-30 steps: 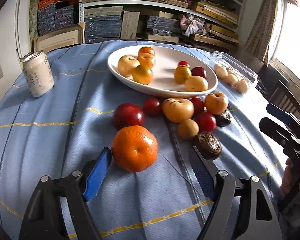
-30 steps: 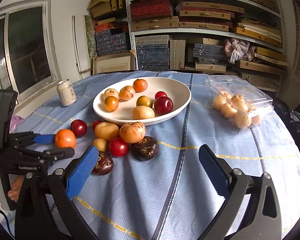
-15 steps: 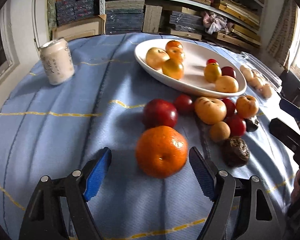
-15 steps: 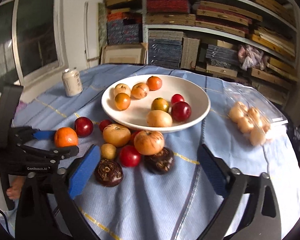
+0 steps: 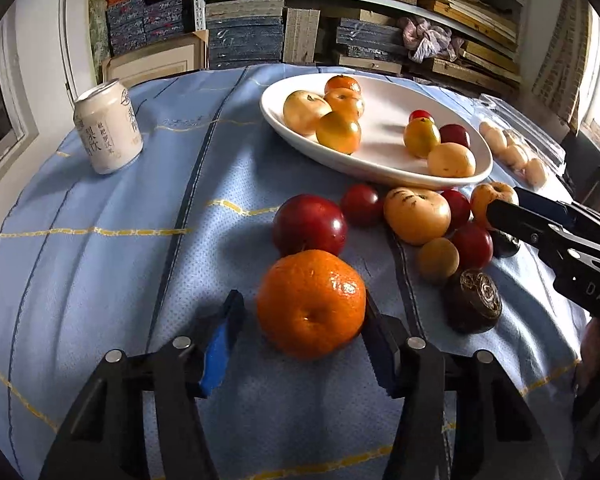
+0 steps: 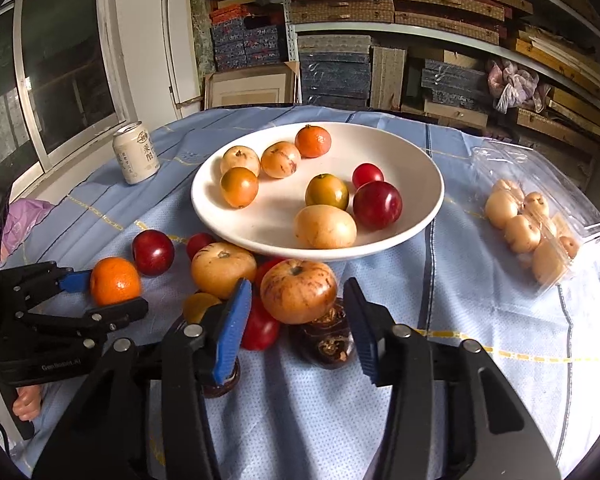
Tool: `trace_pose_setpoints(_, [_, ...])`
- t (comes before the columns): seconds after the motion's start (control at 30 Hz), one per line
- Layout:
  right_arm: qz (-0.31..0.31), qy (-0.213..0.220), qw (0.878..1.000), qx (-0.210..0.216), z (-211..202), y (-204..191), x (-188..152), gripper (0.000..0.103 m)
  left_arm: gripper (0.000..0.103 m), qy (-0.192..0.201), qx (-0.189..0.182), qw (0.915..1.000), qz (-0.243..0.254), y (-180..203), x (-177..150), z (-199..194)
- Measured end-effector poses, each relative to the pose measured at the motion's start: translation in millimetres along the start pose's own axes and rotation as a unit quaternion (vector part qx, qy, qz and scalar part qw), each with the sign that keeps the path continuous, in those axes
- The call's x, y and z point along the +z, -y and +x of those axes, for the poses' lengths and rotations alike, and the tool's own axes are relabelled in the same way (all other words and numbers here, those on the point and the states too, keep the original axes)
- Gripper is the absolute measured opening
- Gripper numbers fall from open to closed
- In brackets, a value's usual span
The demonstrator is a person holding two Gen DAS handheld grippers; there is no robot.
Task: Organize fruits
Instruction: 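Grasp the second mandarin with the left tool while the right tool grasps the pale striped apple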
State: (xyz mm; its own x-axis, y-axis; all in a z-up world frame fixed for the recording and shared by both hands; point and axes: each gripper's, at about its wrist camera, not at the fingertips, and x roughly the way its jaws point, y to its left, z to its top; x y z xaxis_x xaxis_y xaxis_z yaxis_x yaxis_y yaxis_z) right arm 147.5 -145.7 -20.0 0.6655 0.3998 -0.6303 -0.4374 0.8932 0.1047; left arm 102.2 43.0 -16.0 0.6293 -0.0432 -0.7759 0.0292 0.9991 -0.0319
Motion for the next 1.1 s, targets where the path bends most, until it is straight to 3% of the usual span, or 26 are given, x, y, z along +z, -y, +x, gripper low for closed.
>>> trace_pose_setpoints(0.23, [0.011, -0.016, 1.0, 0.008, 7.7, 6.1, 2.7, 0.048, 0.058, 0.0, 0.001, 1.0, 0.0, 1.8, 0.1, 0.0])
trace_pose_setpoints(0.5, [0.015, -0.019, 1.0, 0.011, 11.2, 7.1, 3.2, 0.047, 0.049, 0.003, -0.008, 1.0, 0.0, 2.2, -0.4, -1.8])
trace_pose_setpoints(0.7, [0.012, -0.022, 1.0, 0.014, 13.5, 5.1, 2.7, 0.041, 0.048, 0.003, -0.008, 1.0, 0.001, 4.4, 0.0, -1.8])
trace_pose_setpoints(1.1, [0.019, -0.007, 1.0, 0.013, 8.8, 2.9, 1.3, 0.041, 0.047, 0.016, 0.008, 0.9998, -0.001, 3.2, -2.0, -7.7])
